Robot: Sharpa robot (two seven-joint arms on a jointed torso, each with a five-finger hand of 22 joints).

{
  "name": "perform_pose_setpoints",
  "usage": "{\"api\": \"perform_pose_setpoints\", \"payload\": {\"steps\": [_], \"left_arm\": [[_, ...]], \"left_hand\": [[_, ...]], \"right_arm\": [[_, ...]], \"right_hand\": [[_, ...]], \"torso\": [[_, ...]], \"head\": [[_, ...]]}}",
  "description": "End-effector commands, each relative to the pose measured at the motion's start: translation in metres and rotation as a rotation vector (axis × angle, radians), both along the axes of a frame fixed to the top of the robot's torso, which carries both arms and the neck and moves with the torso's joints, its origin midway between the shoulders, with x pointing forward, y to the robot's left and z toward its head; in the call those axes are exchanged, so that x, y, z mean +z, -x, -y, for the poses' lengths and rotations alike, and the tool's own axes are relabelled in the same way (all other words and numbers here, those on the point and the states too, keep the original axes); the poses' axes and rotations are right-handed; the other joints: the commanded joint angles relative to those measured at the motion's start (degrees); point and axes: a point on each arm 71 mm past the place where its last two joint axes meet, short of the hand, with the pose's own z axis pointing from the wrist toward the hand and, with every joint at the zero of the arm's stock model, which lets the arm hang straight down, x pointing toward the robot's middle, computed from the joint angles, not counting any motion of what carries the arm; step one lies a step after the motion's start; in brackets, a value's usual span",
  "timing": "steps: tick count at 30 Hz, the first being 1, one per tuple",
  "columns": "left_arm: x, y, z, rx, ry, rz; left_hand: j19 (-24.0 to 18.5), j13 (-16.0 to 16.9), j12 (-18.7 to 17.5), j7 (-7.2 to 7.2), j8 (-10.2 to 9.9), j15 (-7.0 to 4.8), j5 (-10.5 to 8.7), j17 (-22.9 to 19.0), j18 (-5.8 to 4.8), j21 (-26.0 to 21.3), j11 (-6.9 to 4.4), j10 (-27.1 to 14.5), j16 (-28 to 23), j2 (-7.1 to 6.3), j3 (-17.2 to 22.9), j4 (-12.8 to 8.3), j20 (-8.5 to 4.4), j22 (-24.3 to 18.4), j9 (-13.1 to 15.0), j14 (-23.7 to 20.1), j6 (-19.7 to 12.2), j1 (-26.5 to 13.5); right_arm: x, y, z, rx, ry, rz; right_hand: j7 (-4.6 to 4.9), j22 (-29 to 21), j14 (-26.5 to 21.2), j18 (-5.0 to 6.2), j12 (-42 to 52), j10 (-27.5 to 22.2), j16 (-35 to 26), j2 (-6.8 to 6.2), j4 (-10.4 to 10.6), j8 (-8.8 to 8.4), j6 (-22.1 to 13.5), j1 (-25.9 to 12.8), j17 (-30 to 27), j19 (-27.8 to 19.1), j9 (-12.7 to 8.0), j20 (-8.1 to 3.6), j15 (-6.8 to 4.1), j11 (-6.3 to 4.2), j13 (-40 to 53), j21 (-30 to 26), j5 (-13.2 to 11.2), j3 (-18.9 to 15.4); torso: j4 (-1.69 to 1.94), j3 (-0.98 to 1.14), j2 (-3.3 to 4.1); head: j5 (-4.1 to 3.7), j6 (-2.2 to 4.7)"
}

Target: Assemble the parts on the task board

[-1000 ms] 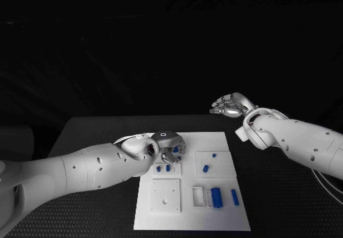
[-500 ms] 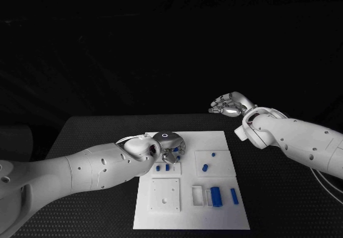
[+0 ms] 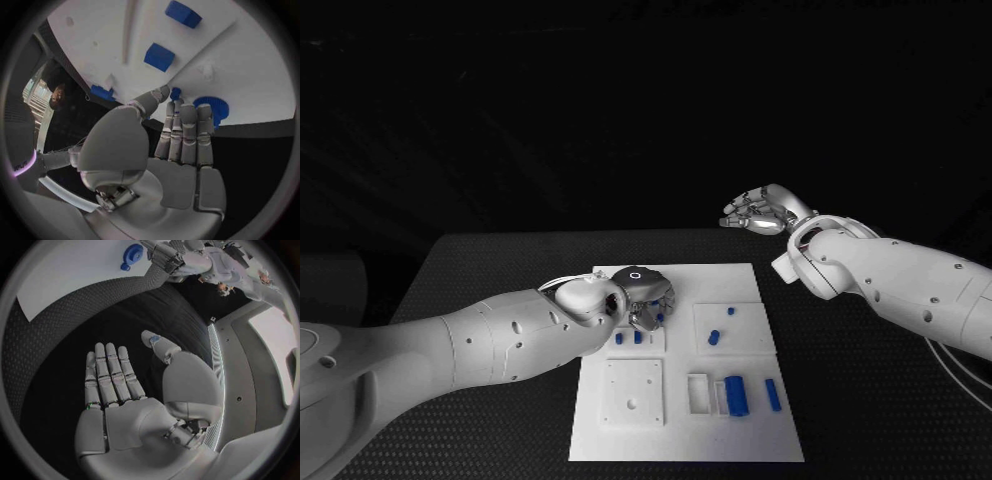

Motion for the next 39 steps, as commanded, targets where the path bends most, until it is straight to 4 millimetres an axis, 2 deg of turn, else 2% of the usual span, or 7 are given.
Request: {"api": "perform_pose_setpoints", "payload": {"steps": [1, 26, 35, 39], "left_arm": [[-0.0031, 0.0004, 0.0011, -0.004, -0.032, -0.011], [-0.0081, -0.0023, 0.0, 0.007, -0.062, -0.027], [-0.0116, -0.002, 0.0, 0.009, -0.072, -0.039], [-0.0117, -0.0023, 0.0004, 0.011, -0.073, -0.039]], "left_hand": [[0.5, -0.1, 0.1, 0.16, 0.0, 0.03, 0.2, 0.2, 1.98, 0.5, 0.0, 0.5, 0.3, 0.36, 0.0, -0.1, -0.8, 1.3, -0.1, 0.5, 0.4, 0.3], [1.0, -0.1, 0.8, 0.43, 0.2, -0.31, 0.09, 0.5, 2.07, 1.4, -0.35, 2.3, 1.3, 1.38, -0.1, 0.1, -1.12, 1.2, -0.7, 1.0, 1.0, 0.3], [1.1, -0.1, 0.9, 0.47, 0.4, -0.38, -0.83, 0.6, 2.08, 1.7, -0.41, 2.8, 1.6, 0.73, -0.9, 0.7, -1.23, 1.2, -0.9, 1.2, 1.4, -1.1], [1.1, -0.1, 1.0, 0.57, 0.4, -0.37, -1.04, 0.6, 2.15, 1.8, -0.4, 3.1, 1.7, 0.86, -0.9, 1.0, -1.26, 1.1, -1.0, 1.2, 1.5, -1.2]], "right_arm": [[0.0002, 0.0007, -0.0021, 0.022, 0.005, 0.004], [0.0003, 0.0013, -0.0041, 0.029, 0.001, 0.003], [0.0004, 0.0014, -0.0039, 0.029, 0.001, 0.003], [0.0004, 0.0013, -0.0043, 0.03, 0.001, 0.004]], "right_hand": [[-0.05, 0.1, 0.4, -0.83, -0.3, 0.4, 0.1, 0.1, -0.1, 0.36, 0.0, 0.1, -0.1, 0.3, -0.1, 0.14, 0.08, 0.11, 0.0, -0.2, 0.1, -0.3], [-0.06, 0.2, 0.4, -0.82, -0.4, 0.5, 0.2, 0.22, 0.0, 0.41, 0.0, -0.1, -0.1, 0.3, -0.1, 0.15, 0.07, 0.11, 0.0, -0.4, 0.0, -0.5], [-0.07, 0.2, 0.4, -0.82, -0.5, 0.5, 0.2, 0.25, 0.0, 0.43, 0.0, -0.2, -0.2, 0.3, -0.2, 0.14, 0.06, 0.1, 0.0, -0.4, 0.0, -0.5], [-0.07, 0.2, 0.4, -0.81, -0.5, 0.5, 0.2, 0.3, 0.0, 0.44, 0.0, -0.2, -0.2, 0.4, -0.2, 0.14, 0.06, 0.1, 0.0, -0.5, 0.0, -0.5]], "torso": [[-0.01, 0.03, 0.01], [0.03, -0.02, -0.01], [-0.01, 0.02, 0.03], [-0.01, 0.02, 0.03]], "head": [[0.02, -0.1], [-0.08, -0.23], [-0.1, -0.35], [-0.15, -0.39]]}}
